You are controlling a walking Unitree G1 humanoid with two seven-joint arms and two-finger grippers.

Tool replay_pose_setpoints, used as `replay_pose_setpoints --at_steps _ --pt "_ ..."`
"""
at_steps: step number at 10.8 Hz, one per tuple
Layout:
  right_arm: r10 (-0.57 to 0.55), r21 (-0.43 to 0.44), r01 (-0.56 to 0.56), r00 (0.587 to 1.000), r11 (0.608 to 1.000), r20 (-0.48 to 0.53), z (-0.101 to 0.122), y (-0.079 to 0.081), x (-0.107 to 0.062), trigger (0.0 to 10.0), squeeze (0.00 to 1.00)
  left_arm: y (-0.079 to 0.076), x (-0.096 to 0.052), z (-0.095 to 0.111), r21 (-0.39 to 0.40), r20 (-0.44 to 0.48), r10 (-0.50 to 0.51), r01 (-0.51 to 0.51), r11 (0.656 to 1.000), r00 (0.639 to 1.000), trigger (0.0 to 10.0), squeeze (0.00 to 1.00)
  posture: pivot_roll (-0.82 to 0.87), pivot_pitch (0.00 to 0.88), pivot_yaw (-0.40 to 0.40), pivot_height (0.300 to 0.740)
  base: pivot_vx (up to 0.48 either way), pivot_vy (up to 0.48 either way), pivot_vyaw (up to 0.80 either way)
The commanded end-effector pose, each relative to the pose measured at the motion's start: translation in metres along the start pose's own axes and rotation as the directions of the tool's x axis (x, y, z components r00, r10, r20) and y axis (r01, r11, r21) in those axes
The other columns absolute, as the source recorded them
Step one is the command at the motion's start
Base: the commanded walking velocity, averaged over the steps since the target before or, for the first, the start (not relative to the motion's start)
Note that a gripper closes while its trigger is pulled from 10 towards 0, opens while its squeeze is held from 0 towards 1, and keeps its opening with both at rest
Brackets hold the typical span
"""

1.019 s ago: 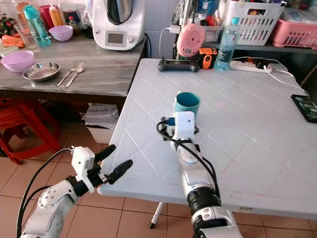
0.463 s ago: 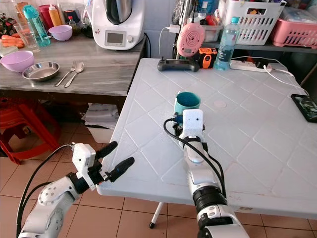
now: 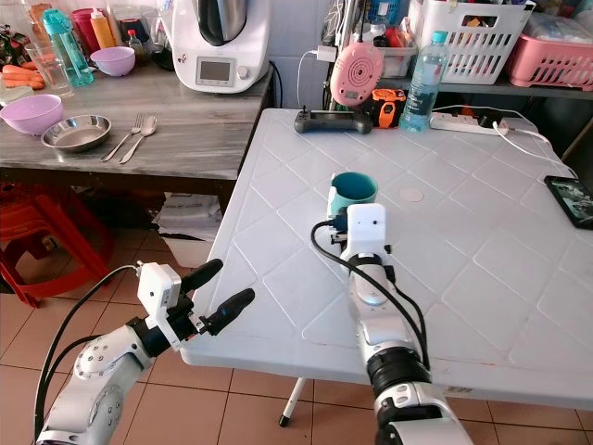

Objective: Setting the table

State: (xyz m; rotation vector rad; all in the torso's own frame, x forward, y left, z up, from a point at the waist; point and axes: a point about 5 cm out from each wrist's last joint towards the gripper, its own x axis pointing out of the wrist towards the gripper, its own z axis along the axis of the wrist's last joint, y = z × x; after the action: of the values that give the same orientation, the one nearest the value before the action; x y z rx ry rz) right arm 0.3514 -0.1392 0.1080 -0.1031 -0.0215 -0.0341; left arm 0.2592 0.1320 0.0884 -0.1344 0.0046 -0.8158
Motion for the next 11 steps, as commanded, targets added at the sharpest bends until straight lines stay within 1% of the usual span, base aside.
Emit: replay_pose_setpoints --at_steps 1,3,5,6,7,8,9,11 --pt "-0.025 -0.004 0.025 0.999 1.0 0.024 0.0044 -0.0049 0.002 0.0 0.0 -0.0012 0.005 0.0077 0.014 0.02 -0.014 0.013 1.0 1.0 10.0 0.0 0.05 0.0 -0.011 0.74 0.0 0.0 0.0" --pt "-0.047 -0.004 0.047 0.999 0.999 0.025 0.0031 -0.011 0.0007 0.0 0.0 -0.0018 0.0045 0.0086 0.014 0.024 -0.002 0.001 1.0 1.0 10.0 0.0 0.05 0.011 -0.009 0.74 0.0 0.0 0.0" --pt "-0.055 -0.002 0.055 0.998 0.998 0.019 0.0008 -0.0129 -0.0012 0.0 0.0 -0.0026 0.0044 0.0072 0.007 0.024 0.004 -0.004 1.0 1.0 10.0 0.0 0.04 0.014 -0.009 0.74 0.0 0.0 0.0" --pt "-0.055 0.0 0.055 0.998 0.999 0.019 0.0001 -0.0123 -0.0025 0.8 0.0 -0.0026 0.005 0.0053 0.003 0.022 0.008 -0.008 1.0 1.0 10.0 0.0 0.04 0.017 -0.01 0.74 0.0 0.0 0.0" --pt "-0.052 0.002 0.052 0.999 0.999 0.011 -0.0017 -0.0123 -0.0036 3.6 0.0 -0.0027 0.0056 0.0042 0.002 0.019 0.011 -0.011 1.0 1.0 10.0 0.0 0.04 0.02 -0.009 0.74 0.0 0.0 0.0" --pt "-0.045 0.01 0.045 0.999 0.999 0.011 -0.0014 -0.0117 -0.0036 8.7 0.0 -0.0023 0.006 0.0041 0.003 0.018 0.013 -0.013 1.0 1.0 10.0 0.0 0.03 0.022 -0.01 0.74 0.0 0.0 0.0" --pt "-0.041 0.01 0.041 0.999 0.999 0.017 0.0002 -0.0122 -0.0031 10.0 1.0 -0.0009 0.006 0.003 0.003 0.014 0.016 -0.016 1.0 1.0 10.0 0.0 0.03 0.023 -0.011 0.74 0.0 0.0 0.0" --pt "-0.031 0.01 0.031 0.999 0.999 0.021 0.0008 -0.0118 -0.0035 10.0 1.0 0.0008 0.0057 -0.0005 0.003 0.006 0.019 -0.019 1.0 1.0 10.0 0.0 0.03 0.023 -0.011 0.74 0.0 0.0 0.0"
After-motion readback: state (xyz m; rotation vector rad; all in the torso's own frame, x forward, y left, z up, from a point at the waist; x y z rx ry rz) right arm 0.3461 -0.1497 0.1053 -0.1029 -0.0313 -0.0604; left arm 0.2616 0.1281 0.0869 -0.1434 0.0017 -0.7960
